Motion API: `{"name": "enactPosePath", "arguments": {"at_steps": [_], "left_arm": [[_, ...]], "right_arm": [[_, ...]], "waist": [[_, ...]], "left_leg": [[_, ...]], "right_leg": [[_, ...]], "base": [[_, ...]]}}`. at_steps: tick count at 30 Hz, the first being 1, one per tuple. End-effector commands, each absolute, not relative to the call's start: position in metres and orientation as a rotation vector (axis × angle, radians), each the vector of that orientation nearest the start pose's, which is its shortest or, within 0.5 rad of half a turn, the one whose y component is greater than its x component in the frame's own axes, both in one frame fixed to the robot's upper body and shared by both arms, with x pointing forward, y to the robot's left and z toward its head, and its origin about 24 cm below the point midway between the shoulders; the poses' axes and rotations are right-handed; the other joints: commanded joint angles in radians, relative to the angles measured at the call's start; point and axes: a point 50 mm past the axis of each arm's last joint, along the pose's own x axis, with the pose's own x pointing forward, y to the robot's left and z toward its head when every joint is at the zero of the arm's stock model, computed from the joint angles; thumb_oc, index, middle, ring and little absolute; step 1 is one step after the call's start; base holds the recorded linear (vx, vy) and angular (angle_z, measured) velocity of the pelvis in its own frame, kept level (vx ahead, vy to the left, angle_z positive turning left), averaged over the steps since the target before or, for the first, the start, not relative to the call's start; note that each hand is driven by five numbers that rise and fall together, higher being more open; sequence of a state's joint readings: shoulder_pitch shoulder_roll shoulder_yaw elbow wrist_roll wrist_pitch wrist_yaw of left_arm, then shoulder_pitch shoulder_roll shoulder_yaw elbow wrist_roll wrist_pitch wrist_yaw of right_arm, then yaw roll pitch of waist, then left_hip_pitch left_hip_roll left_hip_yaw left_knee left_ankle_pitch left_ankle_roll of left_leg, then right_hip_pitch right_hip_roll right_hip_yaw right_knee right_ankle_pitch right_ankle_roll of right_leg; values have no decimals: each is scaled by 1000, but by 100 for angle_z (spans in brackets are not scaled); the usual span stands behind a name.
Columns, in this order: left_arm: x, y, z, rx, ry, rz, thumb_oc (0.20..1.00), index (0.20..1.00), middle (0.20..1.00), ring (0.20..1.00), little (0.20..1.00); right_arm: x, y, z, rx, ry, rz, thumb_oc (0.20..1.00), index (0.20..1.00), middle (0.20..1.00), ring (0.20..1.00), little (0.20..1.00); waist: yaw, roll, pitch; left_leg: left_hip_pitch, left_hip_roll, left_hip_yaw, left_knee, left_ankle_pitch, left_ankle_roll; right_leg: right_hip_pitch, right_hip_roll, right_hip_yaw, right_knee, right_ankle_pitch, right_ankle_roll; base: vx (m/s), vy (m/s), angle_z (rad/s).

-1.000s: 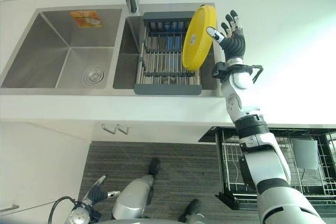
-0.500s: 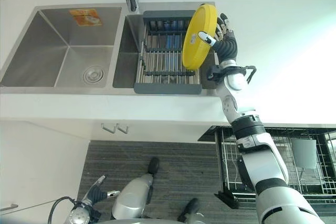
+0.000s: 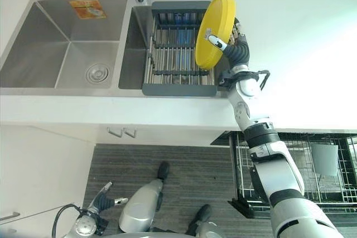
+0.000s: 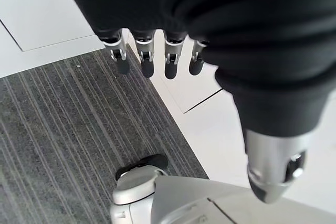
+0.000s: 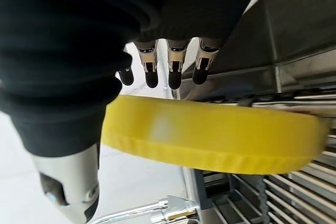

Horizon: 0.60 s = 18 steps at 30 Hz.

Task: Place the dishes in the dishwasher.

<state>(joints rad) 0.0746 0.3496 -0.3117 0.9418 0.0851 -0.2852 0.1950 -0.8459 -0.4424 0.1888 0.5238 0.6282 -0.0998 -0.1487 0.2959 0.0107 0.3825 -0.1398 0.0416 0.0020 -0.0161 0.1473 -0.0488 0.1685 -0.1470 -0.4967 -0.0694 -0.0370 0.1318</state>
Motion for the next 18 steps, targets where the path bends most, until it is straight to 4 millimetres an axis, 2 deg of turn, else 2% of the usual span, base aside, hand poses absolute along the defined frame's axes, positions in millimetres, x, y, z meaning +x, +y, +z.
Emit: {"name": "enactPosePath", "arguments": {"at_steps": [1, 2, 3, 5, 10, 14, 18], "left_arm": [[130, 236, -124, 594, 711, -17, 1000, 1000, 1000, 1000, 1000], [131, 238, -123, 599, 694, 11, 1000, 1000, 1000, 1000, 1000], [133, 240, -121, 610, 687, 34, 1000, 1000, 1000, 1000, 1000], [135, 243, -120, 643, 677, 60, 1000, 1000, 1000, 1000, 1000], [138, 249, -117, 703, 679, 107, 1000, 1000, 1000, 1000, 1000], [137, 250, -119, 706, 696, 116, 1000, 1000, 1000, 1000, 1000], [138, 250, -118, 692, 697, 116, 1000, 1000, 1000, 1000, 1000]], "right_arm": [[382, -177, 234, 48, -459, 66, 1000, 1000, 1000, 1000, 1000], [382, -176, 235, 35, -461, 62, 1000, 1000, 1000, 1000, 1000], [382, -176, 235, 22, -461, 59, 533, 533, 533, 533, 533], [383, -178, 234, 9, -449, 48, 200, 200, 200, 200, 200], [387, -187, 236, -16, -434, -16, 200, 200, 200, 200, 200], [388, -186, 234, -47, -434, -36, 200, 200, 200, 200, 200], [388, -187, 232, -6, -417, -38, 200, 200, 200, 200, 200]], "waist": [[22, 31, -51], [23, 31, -50], [24, 30, -49], [29, 24, -44], [39, 14, -29], [42, 3, -27], [40, -3, -32]], "left_leg": [[-43, 29, -33, 20, -66, -28], [-44, 28, -34, 21, -66, -28], [-44, 28, -34, 22, -66, -28], [-50, 28, -35, 24, -66, -28], [-57, 25, -41, 26, -67, -27], [-54, 24, -37, 29, -71, -25], [-48, 26, -27, 28, -74, -24]], "right_leg": [[-62, -33, 30, 184, -118, -42], [-63, -34, 29, 184, -118, -41], [-62, -35, 29, 185, -118, -41], [-65, -34, 25, 185, -118, -41], [-73, -32, 23, 187, -115, -41], [-69, -33, 20, 183, -110, -38], [-63, -33, 21, 177, -107, -36]], "base": [[0, 0, 0], [0, 0, 0], [0, 0, 0], [-8, -16, 0], [-38, -23, 7], [-6, -3, 1], [-4, -8, 0]]}}
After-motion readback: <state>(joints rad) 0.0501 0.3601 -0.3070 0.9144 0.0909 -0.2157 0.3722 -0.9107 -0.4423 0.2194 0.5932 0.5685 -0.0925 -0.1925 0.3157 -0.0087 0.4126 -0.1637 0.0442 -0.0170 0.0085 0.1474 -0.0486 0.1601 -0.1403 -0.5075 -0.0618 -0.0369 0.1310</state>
